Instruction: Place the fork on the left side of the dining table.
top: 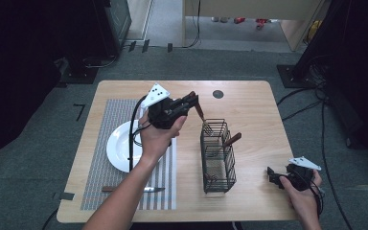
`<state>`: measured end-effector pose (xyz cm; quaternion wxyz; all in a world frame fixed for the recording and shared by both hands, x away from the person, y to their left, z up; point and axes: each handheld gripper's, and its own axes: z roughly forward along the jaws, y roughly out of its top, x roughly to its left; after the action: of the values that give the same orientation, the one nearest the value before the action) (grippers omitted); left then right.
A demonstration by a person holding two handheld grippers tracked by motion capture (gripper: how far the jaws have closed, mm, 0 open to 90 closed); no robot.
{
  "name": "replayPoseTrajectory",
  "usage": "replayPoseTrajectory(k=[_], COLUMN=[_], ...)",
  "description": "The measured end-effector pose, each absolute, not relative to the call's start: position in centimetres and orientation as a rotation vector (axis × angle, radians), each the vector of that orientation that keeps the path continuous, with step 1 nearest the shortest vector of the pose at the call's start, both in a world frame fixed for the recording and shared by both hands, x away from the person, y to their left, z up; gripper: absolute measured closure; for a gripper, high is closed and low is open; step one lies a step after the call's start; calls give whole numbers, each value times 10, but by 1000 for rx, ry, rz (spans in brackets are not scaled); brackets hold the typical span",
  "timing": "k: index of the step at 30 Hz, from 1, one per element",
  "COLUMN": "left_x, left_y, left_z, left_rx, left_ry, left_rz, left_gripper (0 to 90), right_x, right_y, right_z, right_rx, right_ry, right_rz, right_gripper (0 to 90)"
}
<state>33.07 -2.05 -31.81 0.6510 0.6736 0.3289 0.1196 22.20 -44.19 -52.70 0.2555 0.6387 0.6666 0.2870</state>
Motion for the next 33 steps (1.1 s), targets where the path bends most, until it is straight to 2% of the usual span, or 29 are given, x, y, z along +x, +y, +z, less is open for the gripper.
replayPoseTrajectory(k=[16,26,33], left_x=[327,343,362], left_y=[31,69,98], left_z=[-291,-302,-327], left_rx=[1387,1327,1243], left_ry=[768,875,978], left_rz=[341,355,352], left_gripper=[826,826,826], right_x=[222,222,222], right_y=[-442,-441,-441], right_z=[-527,-527,-527], right_rx=[1735,1737,1737], right_ry=[1808,1806,1806], right_rz=[778,778,778], right_gripper=[0,0,0])
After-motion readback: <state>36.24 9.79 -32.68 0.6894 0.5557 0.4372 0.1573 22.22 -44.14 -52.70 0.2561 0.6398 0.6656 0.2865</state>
